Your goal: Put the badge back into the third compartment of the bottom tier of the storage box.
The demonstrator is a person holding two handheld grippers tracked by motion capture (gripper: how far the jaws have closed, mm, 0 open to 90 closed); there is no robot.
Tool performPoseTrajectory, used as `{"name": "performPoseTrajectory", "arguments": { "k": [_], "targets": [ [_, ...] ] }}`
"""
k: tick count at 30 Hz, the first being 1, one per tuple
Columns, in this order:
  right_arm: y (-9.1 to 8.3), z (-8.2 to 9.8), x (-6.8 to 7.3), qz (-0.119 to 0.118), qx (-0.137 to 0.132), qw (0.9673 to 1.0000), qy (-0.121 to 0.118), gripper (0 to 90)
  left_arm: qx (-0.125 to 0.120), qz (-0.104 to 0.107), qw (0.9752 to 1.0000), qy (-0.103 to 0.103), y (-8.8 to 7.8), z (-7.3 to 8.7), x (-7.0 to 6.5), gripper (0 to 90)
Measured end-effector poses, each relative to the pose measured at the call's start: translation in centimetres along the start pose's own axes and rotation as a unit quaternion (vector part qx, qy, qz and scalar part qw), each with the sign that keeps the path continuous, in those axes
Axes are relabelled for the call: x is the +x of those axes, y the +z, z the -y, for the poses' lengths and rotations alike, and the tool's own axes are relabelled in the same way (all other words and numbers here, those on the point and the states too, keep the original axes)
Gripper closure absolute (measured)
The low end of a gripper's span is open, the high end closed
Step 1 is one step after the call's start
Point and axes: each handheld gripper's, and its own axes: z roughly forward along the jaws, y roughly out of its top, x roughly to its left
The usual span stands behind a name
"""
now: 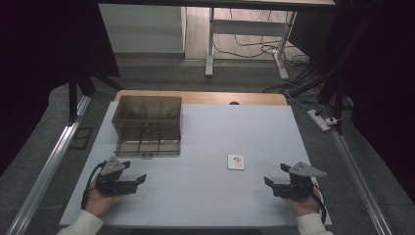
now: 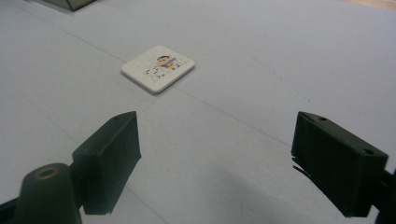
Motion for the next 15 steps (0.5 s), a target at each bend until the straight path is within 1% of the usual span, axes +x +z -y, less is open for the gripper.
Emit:
{"name": "performPoseTrajectory", "arguments": {
  "k": [5,10,13,15],
  "targets": [
    [0.14,-0.03,0.02,0.000,0.003,1.0000,0.002,14.5,0.002,0.002,1.0000,0.000,0.07,0.01,0.08,18.1],
    [0.09,-0.05,0.18,0.005,0.002,1.0000,0.002,16.9,0.006,0.002,1.0000,0.002,0.19,-0.02,0.06,18.1],
    [0.02,-0.14,0.34,0.008,0.008,0.9999,-0.002,17.9,0.004,0.002,1.0000,0.003,0.20,-0.07,-0.02,18.1],
    [-0.01,-0.20,0.45,0.005,0.007,1.0000,-0.001,18.2,-0.001,0.001,1.0000,0.002,0.01,-0.17,-0.10,18.1]
  ]
}}
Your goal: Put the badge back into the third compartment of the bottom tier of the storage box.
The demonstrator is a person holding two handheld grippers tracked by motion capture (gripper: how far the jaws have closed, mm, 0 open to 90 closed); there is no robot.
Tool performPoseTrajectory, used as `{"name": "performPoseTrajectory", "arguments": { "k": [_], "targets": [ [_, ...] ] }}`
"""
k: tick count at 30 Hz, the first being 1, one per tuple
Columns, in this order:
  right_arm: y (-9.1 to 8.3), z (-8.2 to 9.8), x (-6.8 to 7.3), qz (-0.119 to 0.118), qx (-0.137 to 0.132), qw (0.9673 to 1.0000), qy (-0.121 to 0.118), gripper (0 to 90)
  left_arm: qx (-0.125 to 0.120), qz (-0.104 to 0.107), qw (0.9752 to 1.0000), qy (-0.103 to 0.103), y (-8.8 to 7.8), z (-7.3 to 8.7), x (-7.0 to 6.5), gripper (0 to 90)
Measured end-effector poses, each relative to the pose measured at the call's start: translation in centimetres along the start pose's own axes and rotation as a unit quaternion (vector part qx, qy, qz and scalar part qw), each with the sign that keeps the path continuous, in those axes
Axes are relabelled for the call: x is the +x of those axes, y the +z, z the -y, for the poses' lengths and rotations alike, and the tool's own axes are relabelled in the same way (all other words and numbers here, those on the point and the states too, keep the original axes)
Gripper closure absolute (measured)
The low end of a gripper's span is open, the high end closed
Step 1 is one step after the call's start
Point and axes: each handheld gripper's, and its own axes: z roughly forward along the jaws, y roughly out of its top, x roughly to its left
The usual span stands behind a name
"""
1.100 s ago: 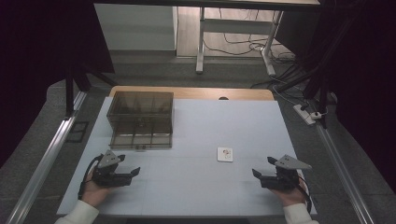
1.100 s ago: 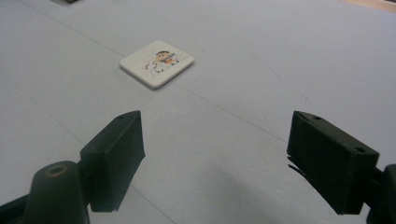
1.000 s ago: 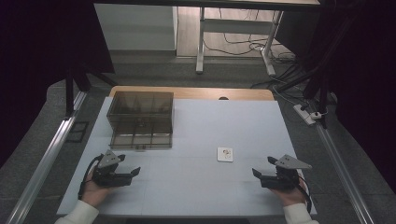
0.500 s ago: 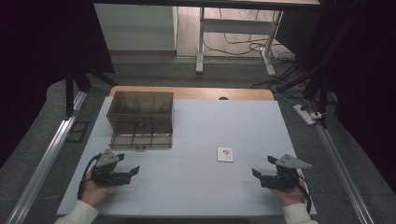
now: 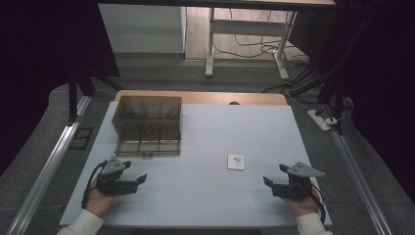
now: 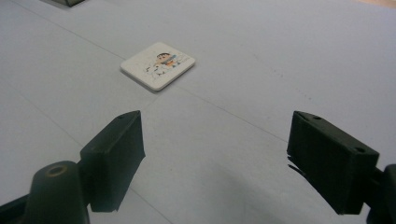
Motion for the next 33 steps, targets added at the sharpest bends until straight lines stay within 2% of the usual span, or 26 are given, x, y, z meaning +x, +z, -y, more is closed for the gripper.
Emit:
{"name": "performPoseTrajectory", "arguments": {
  "k": [14,22,33],
  "targets": [
    [-0.1,-0.9,0.3,-0.003,0.001,1.0000,0.000,19.0,0.002,-0.002,1.0000,0.006,0.1,0.0,-0.2,18.1],
    [0.4,-2.3,0.8,-0.007,0.009,0.9999,0.001,18.7,0.003,-0.002,1.0000,0.005,0.1,-0.1,-0.3,18.2],
    [1.1,-3.4,0.5,-0.017,0.006,0.9998,0.004,18.8,0.002,-0.004,1.0000,0.005,0.1,-0.1,-0.4,18.3]
  ]
}}
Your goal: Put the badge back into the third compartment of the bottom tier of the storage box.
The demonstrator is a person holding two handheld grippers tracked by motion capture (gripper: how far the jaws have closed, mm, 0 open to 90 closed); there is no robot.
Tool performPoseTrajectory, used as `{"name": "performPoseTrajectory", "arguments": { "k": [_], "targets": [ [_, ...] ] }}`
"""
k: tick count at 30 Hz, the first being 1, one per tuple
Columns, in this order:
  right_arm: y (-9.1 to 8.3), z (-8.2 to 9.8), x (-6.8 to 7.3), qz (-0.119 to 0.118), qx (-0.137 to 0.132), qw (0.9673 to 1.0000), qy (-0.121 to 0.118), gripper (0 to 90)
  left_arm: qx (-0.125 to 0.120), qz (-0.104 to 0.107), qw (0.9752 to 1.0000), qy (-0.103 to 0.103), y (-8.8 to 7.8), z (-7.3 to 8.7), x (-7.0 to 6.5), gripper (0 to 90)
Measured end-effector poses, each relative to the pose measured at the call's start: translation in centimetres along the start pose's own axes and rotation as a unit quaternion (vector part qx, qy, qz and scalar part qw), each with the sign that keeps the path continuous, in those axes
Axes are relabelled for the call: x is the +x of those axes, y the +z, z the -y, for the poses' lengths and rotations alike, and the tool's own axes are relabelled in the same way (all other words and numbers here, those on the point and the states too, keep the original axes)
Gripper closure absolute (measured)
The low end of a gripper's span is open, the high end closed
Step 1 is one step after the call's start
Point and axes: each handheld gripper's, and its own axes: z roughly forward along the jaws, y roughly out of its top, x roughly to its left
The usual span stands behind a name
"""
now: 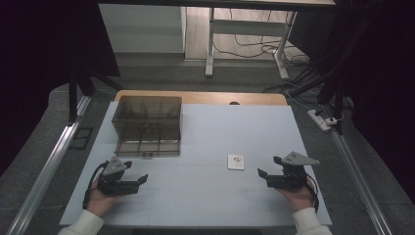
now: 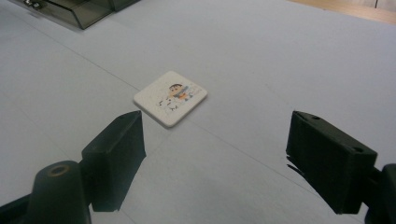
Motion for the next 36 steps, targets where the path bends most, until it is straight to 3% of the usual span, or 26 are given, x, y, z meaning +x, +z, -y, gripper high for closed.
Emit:
{"name": "performPoseTrajectory", "arguments": {
  "k": [17,29,36],
  "targets": [
    [1.8,-2.5,0.7,-0.039,0.007,0.9987,-0.034,21.3,0.001,0.003,1.0000,0.003,0.0,-0.1,-0.3,18.3],
    [2.7,-4.7,0.1,-0.054,0.021,0.9972,-0.047,22.5,0.002,0.002,1.0000,0.000,-0.1,0.1,-0.1,18.3],
    [4.2,-6.4,0.2,-0.074,0.038,0.9945,-0.064,22.5,0.003,0.000,1.0000,-0.002,0.0,0.2,0.1,18.3]
  ]
}}
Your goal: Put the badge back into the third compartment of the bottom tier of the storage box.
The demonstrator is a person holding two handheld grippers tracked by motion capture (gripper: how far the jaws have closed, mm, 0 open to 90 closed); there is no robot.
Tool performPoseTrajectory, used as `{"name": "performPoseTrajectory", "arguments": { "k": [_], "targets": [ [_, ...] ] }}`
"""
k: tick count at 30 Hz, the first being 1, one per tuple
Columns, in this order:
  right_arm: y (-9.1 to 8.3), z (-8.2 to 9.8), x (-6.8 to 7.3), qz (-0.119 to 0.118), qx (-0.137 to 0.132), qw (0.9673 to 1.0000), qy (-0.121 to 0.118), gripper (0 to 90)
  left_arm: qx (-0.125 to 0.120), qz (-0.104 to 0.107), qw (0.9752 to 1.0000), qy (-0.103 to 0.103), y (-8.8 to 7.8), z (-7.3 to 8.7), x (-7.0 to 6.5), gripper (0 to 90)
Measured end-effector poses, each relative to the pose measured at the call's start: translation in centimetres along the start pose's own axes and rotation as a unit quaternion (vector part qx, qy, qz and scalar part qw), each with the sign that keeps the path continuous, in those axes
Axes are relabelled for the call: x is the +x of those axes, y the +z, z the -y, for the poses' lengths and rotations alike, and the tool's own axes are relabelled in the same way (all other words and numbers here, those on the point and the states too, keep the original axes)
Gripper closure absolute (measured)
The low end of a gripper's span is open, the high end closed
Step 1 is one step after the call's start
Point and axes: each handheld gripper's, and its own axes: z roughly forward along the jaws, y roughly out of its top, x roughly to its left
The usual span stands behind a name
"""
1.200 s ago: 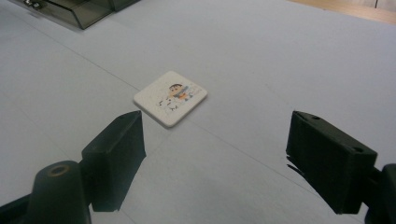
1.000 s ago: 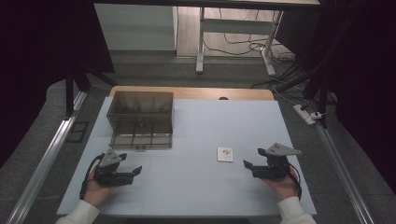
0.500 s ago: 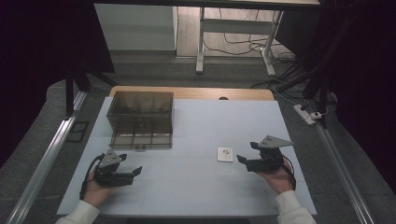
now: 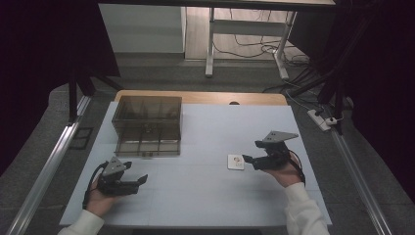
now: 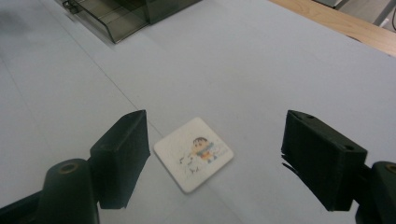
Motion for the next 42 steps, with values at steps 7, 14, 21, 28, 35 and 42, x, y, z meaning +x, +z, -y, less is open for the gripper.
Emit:
{"name": "performPoseTrajectory", "arguments": {
  "k": [7,14,21,28,35,42],
  "targets": [
    [1.6,-1.7,0.1,-0.029,0.030,0.9987,-0.028,23.0,0.001,0.000,1.0000,0.000,0.0,0.0,0.1,18.4],
    [3.4,-2.6,0.5,-0.046,0.044,0.9964,-0.056,23.4,0.001,0.000,1.0000,0.001,0.0,0.0,0.1,18.5],
    [4.7,-1.8,0.1,-0.068,0.083,0.9919,-0.069,22.4,-0.001,0.002,1.0000,0.000,0.0,0.0,0.2,18.5],
    [5.0,-1.3,-0.1,-0.068,0.096,0.9894,-0.086,20.7,0.002,0.004,1.0000,0.004,0.1,0.0,0.1,18.5],
    [6.0,-1.0,0.0,-0.066,0.112,0.9865,-0.100,17.5,0.002,0.005,1.0000,0.006,0.1,0.0,0.0,18.6],
    [7.8,-0.5,0.0,-0.097,0.139,0.9790,-0.113,17.5,0.005,0.008,0.9999,0.009,0.2,0.0,0.1,18.6]
  ]
}}
